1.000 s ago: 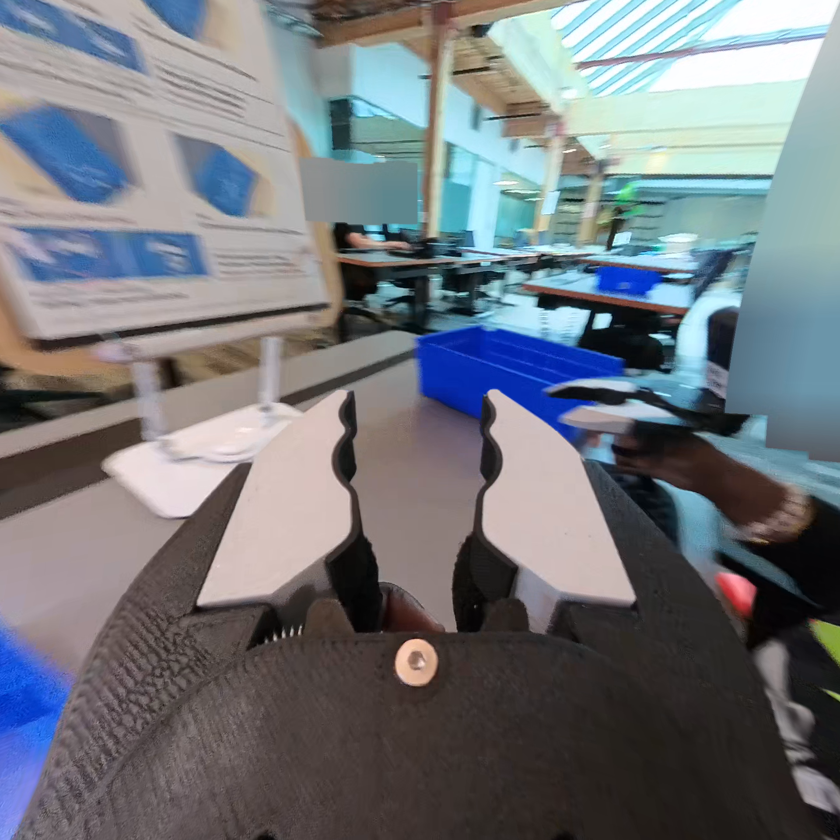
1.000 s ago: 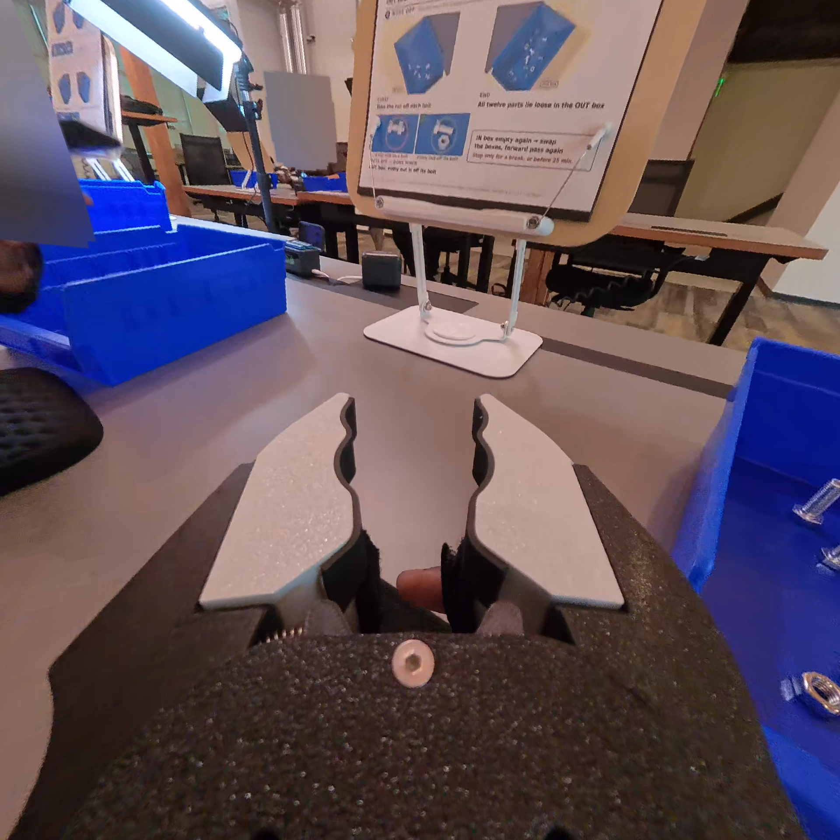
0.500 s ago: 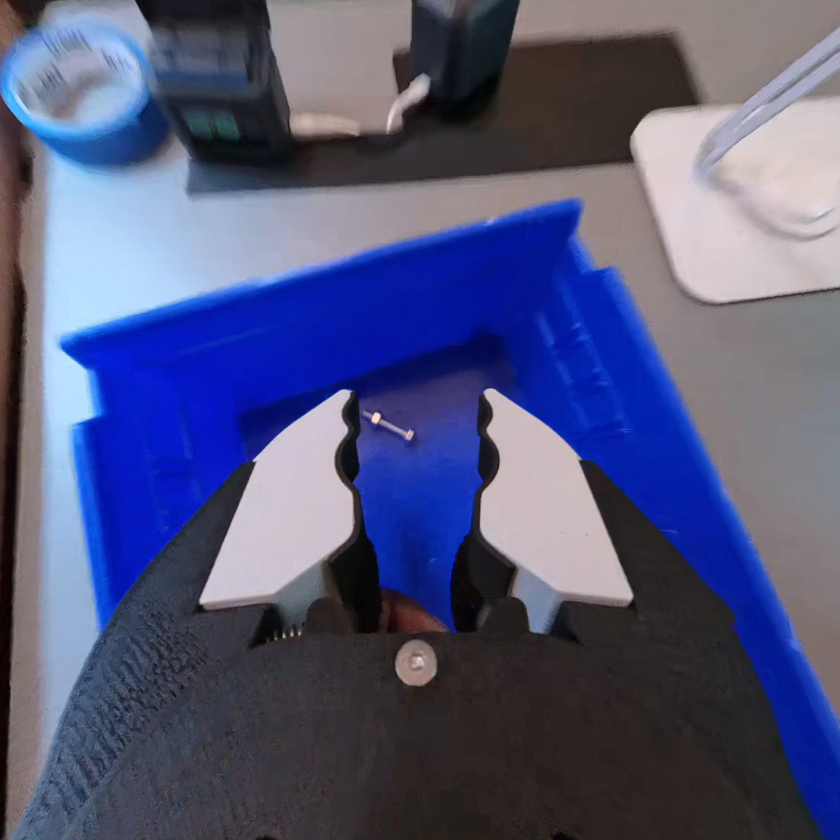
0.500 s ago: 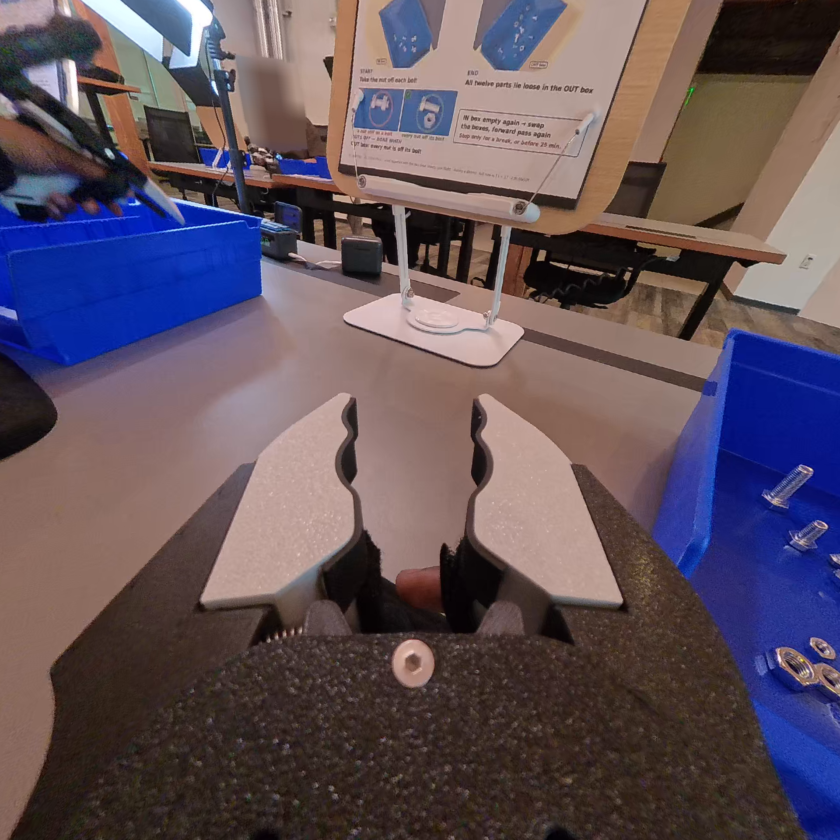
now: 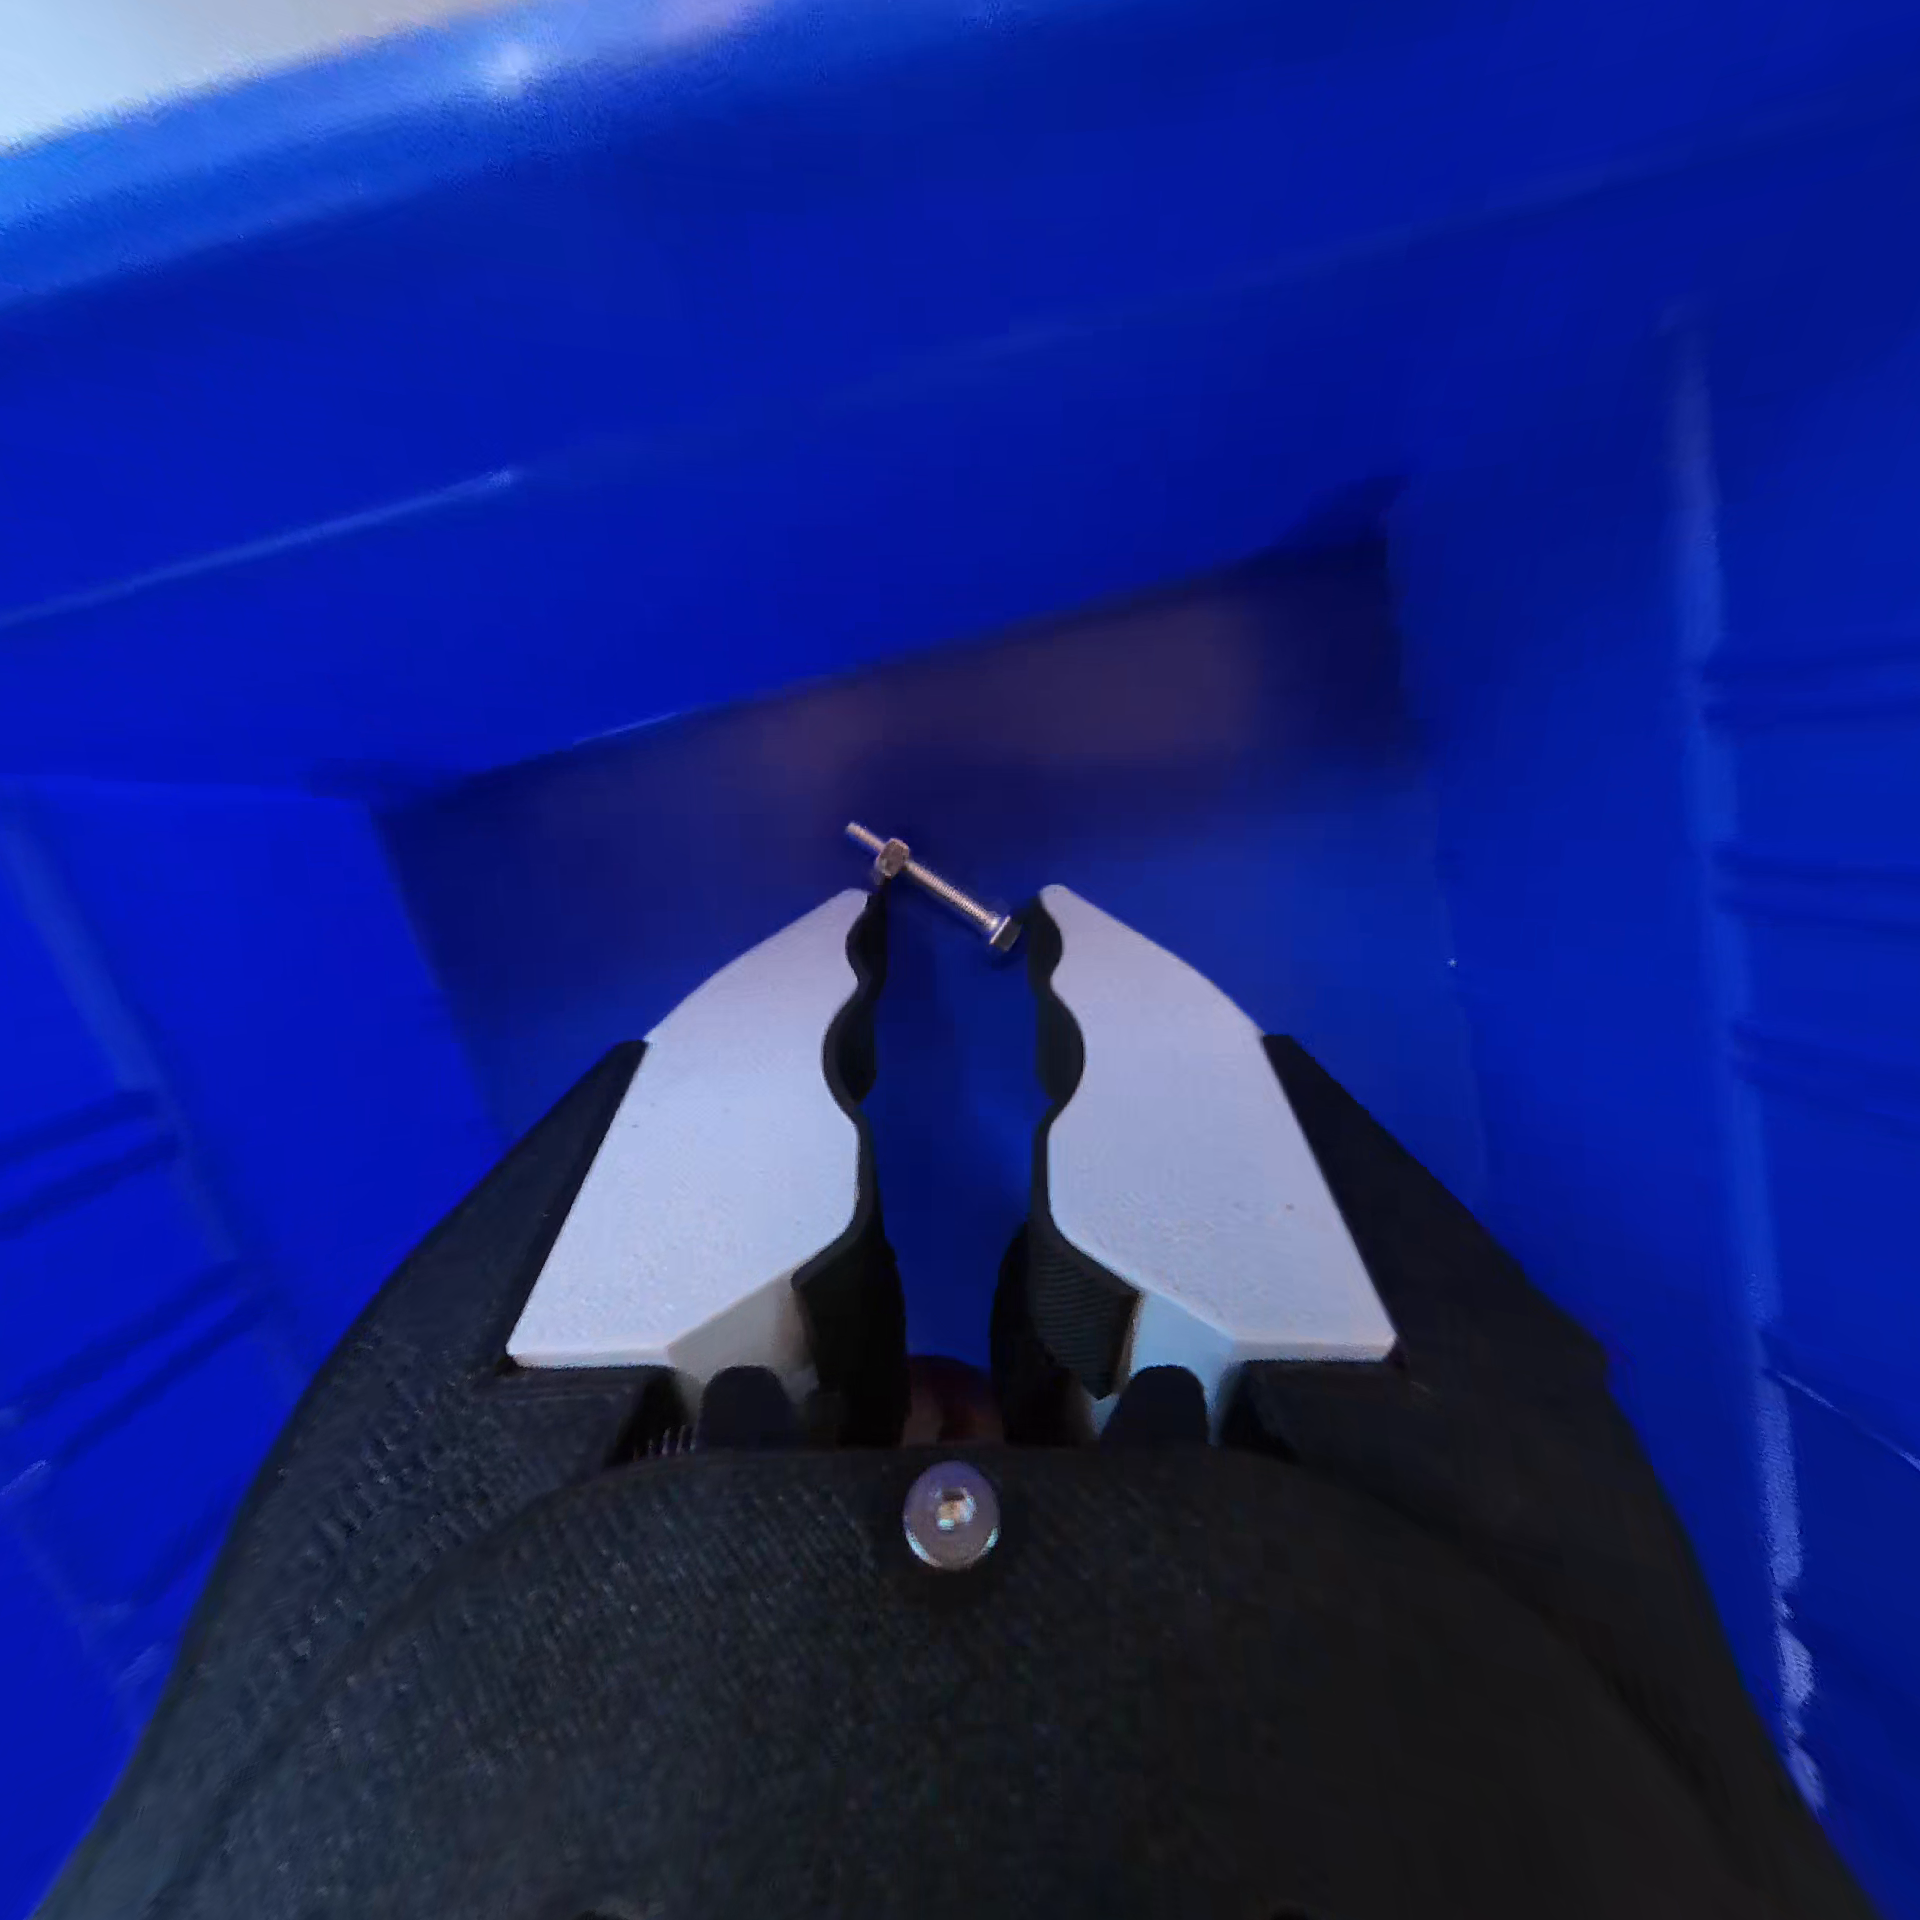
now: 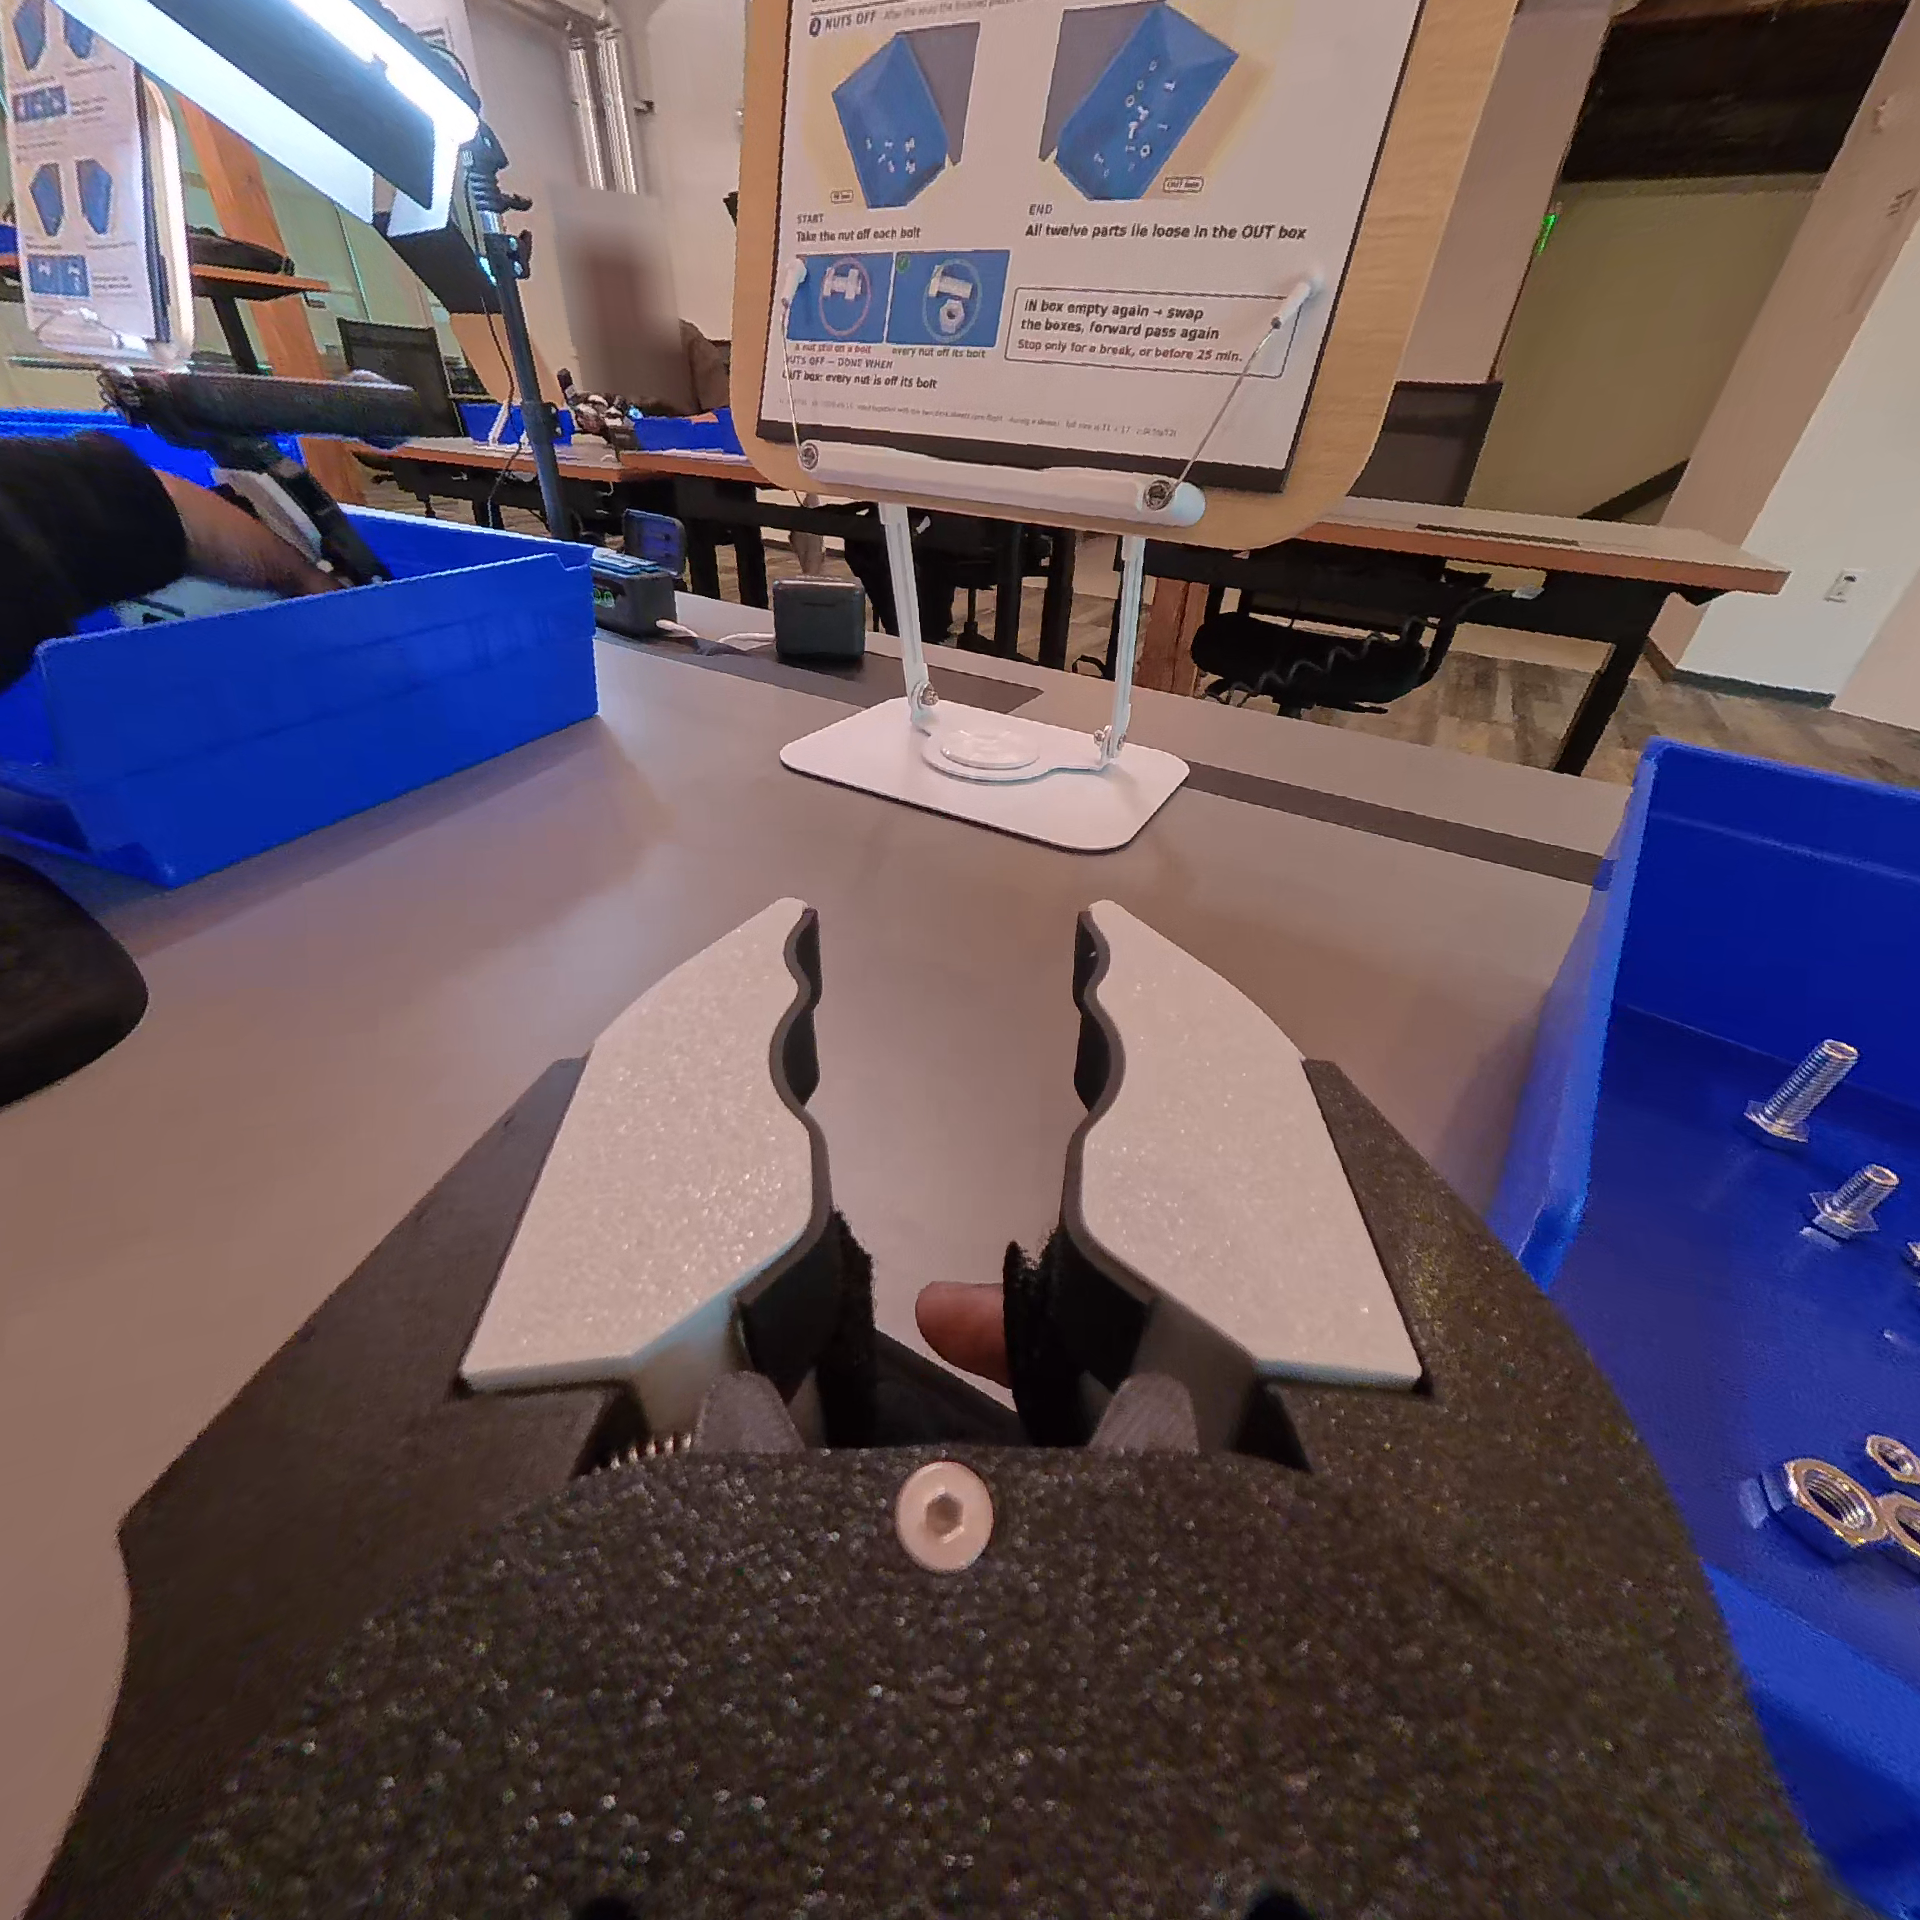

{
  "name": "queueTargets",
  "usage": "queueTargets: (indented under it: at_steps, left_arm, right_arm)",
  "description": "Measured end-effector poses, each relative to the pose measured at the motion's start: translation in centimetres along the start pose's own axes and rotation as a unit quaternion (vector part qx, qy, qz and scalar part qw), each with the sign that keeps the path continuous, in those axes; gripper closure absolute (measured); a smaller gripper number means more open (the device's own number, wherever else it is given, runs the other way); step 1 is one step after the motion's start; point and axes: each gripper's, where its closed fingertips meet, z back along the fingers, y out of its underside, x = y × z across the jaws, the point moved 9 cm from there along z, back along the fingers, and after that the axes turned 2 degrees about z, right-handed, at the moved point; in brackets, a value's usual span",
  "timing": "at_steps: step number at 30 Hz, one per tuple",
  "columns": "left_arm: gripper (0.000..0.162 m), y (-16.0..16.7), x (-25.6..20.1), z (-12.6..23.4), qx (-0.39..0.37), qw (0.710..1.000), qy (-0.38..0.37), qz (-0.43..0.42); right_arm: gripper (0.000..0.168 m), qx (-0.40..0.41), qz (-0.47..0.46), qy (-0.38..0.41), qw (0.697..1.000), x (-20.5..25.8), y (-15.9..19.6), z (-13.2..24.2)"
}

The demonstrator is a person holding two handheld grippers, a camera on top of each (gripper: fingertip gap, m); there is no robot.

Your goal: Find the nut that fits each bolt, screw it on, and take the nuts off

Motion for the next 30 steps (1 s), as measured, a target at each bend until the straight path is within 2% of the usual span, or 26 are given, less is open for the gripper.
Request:
queueTargets:
  at_steps: [3,12,16,18,21,24,26,30]
  left_arm:
    - [0.147,0.1,0.1,0.0,-0.01,1.0,-0.017,-0.011]
    - [0.151,1.4,0.2,0.5,-0.073,0.997,-0.002,-0.032]
    - [0.151,1.9,-0.3,2.6,-0.146,0.988,0.03,-0.033]
    - [0.152,2.1,-1.0,4.5,-0.208,0.976,0.053,-0.044]
    - [0.152,2.8,-3.2,8.2,-0.344,0.928,0.106,-0.094]
    - [0.152,4.6,-6.6,12.2,-0.469,0.854,0.16,-0.156]
    - [0.152,6.3,-9.4,14.0,-0.518,0.809,0.183,-0.209]
    - [0.152,9.6,-14.7,16.1,-0.571,0.74,0.201,-0.294]
  right_arm:
    - [0.121,0.001,-0.002,0.0,1.0,0.0,0.1,0.0]
    - [0.121,0.005,-0.005,0.0,1.0,-0.1,0.1,-0.1]
    - [0.121,0.007,-0.006,0.0,1.0,-0.1,0.2,-0.1]
    - [0.121,0.008,-0.005,-0.001,1.0,-0.1,0.2,-0.2]
    - [0.121,0.01,-0.001,-0.004,1.0,0.0,0.2,-0.2]
    - [0.121,0.012,0.001,-0.01,1.0,0.0,0.2,-0.2]
    - [0.121,0.014,0.002,-0.013,1.0,0.0,0.2,-0.3]
    - [0.122,0.018,0.007,-0.016,1.0,0.1,0.3,-0.4]
